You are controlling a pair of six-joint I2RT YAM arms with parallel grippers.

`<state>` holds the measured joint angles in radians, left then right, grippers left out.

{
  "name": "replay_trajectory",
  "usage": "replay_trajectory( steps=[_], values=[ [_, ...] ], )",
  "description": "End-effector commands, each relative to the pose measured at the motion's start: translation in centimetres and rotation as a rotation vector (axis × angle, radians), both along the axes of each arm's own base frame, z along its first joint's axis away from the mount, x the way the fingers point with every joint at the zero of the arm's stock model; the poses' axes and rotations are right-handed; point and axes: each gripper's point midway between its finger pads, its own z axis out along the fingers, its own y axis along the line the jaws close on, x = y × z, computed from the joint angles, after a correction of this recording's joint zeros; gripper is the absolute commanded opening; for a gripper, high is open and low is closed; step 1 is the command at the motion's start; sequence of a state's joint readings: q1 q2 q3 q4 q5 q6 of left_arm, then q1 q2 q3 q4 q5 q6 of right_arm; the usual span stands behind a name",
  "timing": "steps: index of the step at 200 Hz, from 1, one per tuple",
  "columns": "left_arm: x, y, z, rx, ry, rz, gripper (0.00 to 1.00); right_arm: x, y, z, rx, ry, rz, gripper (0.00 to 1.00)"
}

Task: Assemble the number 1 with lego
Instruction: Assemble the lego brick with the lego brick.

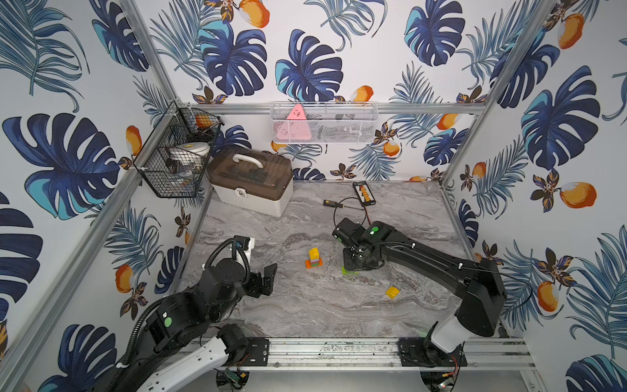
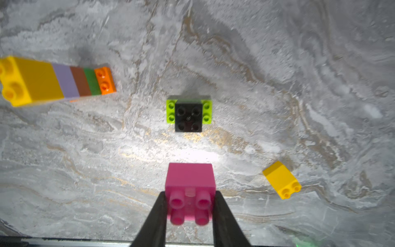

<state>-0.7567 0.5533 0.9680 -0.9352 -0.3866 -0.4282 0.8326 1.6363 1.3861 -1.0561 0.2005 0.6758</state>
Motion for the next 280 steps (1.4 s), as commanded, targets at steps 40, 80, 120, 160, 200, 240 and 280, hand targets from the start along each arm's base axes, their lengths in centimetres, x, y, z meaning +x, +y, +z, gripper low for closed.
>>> replay_trajectory(
  steps=[40, 80, 120, 160, 200, 240, 280],
  values=[
    [0.2, 0.2, 0.7, -0.006, -0.027, 0.012, 0.99, 2.9, -0.9, -0.4, -0.011, 0.020, 0.070, 0.21],
    [0.4, 0.3, 0.4, 0.011, -0.018, 0.026, 0.99, 3.4, -0.1, -1.8, 0.000, 0.036, 0.061, 0.20],
    [0.5, 0.3, 0.2, 0.020, -0.010, 0.027, 0.99, 3.6, 0.3, -2.5, 0.015, 0.031, 0.043, 0.20],
    [0.6, 0.3, 0.2, 0.024, -0.010, 0.031, 0.99, 3.4, 0.7, -3.4, 0.025, 0.060, 0.036, 0.18],
    [0.7, 0.4, 0.2, 0.027, -0.010, 0.037, 0.99, 3.1, 0.9, -3.9, 0.020, 0.097, 0.027, 0.18],
    [0.7, 0.4, 0.1, 0.029, -0.009, 0.040, 0.99, 2.7, 0.9, -4.3, 0.032, 0.116, 0.015, 0.18],
    [0.7, 0.5, 0.2, 0.030, -0.010, 0.042, 0.99, 2.7, 0.9, -4.8, 0.023, 0.125, 0.015, 0.17]
  ],
)
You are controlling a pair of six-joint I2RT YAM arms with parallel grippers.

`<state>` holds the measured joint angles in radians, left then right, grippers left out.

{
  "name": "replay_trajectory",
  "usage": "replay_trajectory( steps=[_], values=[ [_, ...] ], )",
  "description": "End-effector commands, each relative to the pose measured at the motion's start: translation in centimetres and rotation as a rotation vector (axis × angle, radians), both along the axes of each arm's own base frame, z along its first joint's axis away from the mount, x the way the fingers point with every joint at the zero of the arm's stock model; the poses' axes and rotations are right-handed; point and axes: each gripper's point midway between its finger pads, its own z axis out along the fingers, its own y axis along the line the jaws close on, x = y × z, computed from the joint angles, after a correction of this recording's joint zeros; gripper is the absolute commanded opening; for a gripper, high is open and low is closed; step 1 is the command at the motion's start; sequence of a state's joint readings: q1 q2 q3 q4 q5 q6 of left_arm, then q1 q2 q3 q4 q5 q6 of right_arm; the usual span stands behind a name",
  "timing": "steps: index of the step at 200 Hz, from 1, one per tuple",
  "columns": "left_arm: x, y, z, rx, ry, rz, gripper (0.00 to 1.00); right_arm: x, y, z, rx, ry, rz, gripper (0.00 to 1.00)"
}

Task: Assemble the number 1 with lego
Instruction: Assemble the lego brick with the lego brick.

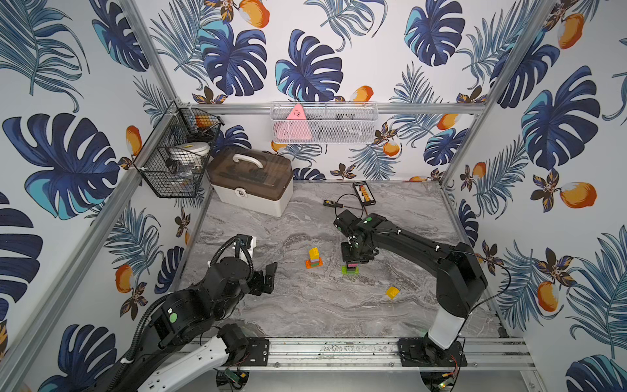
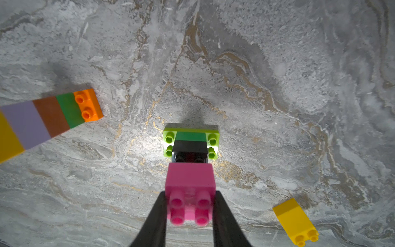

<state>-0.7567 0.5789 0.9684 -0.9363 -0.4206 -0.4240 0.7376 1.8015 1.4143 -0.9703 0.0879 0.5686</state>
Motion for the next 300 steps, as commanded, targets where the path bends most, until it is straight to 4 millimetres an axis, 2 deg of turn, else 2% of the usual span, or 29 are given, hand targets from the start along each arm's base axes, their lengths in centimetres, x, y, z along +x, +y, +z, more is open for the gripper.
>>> replay_trajectory(
  steps=[1, 234, 300],
  values=[
    [0.1, 0.2, 0.5, -0.006, -0.015, 0.016, 0.99, -0.2, 0.0, -0.2, 0.001, 0.011, -0.012, 0.17],
    [0.0, 0.7, 0.7, -0.014, -0.028, 0.031, 0.99, 0.9, 0.1, -1.6, -0.039, 0.000, 0.018, 0.15],
    [0.0, 0.7, 0.7, -0.016, -0.030, 0.034, 0.99, 1.0, -0.5, -3.0, -0.099, 0.019, 0.031, 0.14]
  ],
)
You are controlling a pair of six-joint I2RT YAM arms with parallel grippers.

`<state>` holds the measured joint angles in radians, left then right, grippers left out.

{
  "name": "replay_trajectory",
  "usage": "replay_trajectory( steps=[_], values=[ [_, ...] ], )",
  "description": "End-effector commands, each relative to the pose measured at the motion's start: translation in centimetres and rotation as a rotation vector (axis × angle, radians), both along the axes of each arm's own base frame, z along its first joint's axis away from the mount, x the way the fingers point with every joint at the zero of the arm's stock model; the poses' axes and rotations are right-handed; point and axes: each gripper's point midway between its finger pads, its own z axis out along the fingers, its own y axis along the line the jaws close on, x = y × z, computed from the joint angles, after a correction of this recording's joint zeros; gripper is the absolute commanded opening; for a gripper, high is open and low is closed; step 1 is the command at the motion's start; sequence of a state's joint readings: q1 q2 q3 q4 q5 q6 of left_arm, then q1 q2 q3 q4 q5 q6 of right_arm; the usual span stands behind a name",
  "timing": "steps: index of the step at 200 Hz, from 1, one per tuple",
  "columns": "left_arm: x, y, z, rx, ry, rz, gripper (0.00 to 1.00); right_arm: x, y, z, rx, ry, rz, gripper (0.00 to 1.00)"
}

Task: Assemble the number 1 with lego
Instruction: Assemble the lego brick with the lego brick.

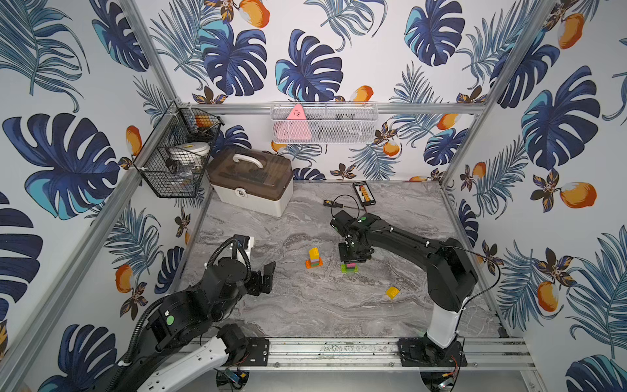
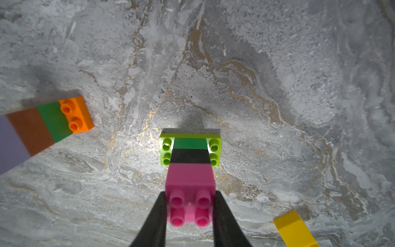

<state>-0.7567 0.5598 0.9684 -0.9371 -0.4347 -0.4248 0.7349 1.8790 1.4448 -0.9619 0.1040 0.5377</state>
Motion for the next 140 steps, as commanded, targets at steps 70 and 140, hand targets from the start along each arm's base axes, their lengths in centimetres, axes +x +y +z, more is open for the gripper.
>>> replay_trajectory(
  steps=[70, 140],
  values=[
    [0.0, 0.4, 0.4, -0.013, -0.017, 0.023, 0.99, 0.7, -0.5, -1.0, -0.059, -0.007, -0.042, 0.23],
    [0.0, 0.4, 0.5, -0.019, -0.021, 0.019, 0.99, 1.3, 0.0, 2.5, -0.012, -0.055, -0.061, 0.50]
  ],
)
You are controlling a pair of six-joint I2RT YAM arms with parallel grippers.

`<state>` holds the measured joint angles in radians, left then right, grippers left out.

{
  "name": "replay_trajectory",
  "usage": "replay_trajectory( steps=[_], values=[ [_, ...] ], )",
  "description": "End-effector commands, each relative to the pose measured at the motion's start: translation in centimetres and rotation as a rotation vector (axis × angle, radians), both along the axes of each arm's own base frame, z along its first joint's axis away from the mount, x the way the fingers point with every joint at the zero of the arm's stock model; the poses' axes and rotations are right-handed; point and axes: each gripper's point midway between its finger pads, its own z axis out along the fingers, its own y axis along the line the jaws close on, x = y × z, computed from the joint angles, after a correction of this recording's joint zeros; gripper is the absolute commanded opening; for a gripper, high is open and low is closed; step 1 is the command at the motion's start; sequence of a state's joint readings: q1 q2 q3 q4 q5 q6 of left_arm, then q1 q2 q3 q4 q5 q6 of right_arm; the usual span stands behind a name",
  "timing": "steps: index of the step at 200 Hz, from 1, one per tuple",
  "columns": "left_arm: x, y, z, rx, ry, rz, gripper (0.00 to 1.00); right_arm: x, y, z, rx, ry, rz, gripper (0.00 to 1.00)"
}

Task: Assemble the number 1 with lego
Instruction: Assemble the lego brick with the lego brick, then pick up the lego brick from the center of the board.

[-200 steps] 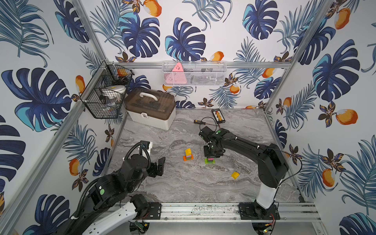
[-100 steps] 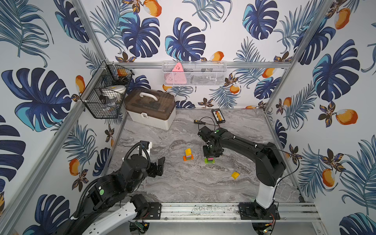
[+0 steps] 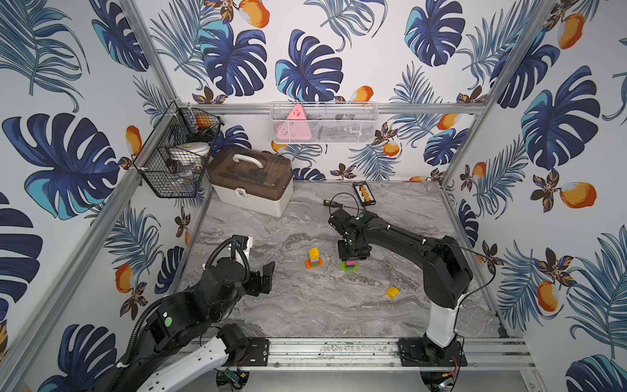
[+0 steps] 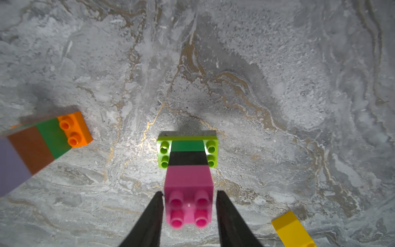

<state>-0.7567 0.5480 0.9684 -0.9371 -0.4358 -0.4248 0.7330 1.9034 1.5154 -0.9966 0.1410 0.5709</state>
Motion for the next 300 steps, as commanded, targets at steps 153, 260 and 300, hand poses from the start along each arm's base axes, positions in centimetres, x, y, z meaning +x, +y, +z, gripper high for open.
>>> replay_trajectory(
  steps=[153, 260, 300],
  values=[
    [0.1, -1.7, -0.2, -0.017, 0.023, -0.068, 0.99, -8.9, -15.3, 4.3, 0.131, -0.058, -0.540, 0.81],
    [-0.6, -4.4, -0.4, -0.050, 0.049, -0.210, 0.99, -11.3, -16.1, 0.9, 0.180, 0.081, -0.612, 1.00],
    [-1.2, -5.6, 0.2, -0.073, 0.048, -0.285, 0.99, -12.5, -14.5, -1.7, 0.236, 0.190, -0.612, 0.96]
  ],
)
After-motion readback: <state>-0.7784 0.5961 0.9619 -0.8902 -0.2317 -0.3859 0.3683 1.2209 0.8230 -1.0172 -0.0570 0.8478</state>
